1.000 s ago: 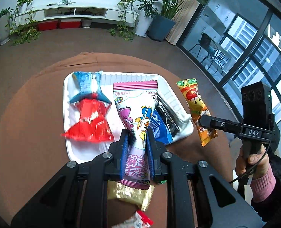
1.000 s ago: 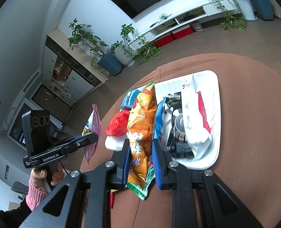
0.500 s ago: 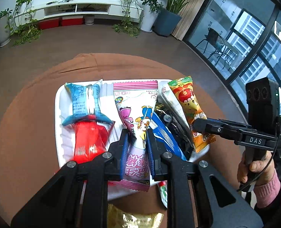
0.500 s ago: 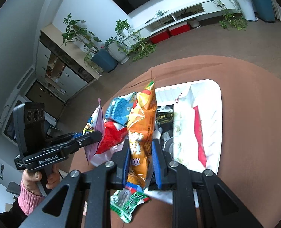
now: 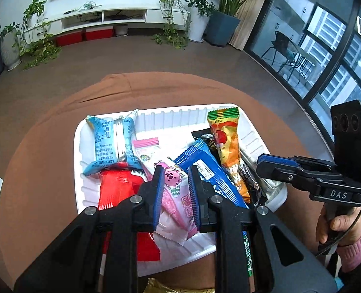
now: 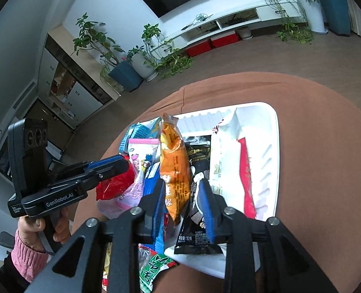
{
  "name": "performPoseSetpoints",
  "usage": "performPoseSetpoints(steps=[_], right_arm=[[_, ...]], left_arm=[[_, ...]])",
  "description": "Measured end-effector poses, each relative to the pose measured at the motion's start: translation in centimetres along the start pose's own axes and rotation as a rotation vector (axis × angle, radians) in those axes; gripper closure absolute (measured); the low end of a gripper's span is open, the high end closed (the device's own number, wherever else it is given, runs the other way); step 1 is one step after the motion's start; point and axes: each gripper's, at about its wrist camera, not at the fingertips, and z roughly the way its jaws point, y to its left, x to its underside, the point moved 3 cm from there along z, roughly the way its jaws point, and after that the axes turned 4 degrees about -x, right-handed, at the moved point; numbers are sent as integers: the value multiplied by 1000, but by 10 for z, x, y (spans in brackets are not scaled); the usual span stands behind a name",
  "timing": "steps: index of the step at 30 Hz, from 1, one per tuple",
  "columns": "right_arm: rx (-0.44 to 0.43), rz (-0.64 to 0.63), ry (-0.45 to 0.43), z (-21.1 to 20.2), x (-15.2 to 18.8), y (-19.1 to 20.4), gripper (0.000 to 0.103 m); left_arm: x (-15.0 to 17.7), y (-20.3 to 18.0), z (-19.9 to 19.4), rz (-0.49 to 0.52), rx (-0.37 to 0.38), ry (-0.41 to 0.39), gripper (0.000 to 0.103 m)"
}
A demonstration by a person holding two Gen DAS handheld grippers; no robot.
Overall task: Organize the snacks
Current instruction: 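Carry the orange bar and pink candy into the white tray and release both, then withdraw both open tools from the tray toward the green and gold packets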
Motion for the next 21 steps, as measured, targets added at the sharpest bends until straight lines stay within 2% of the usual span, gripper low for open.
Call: performPoseSetpoints(steps=[6,9,13,17,21], right_arm=[[-6,-19,-23,-16,8,12,67],[-9,-37,-30,-27,15,22,62],[-17,-56,-35,-40,29,38,61],[-32,-67,-30,-49,46,51,60],[-32,-77,-21,-54,63,60,56]], left_arm=[[2,6,-19,5,-7,-28,84],[7,11,-32,1,-4,-38,84],[23,15,-55,-11,-11,-51,84],[45,20,-77,-37,-4,-45,77],[71,20,-90,-51,-3,-31,77]])
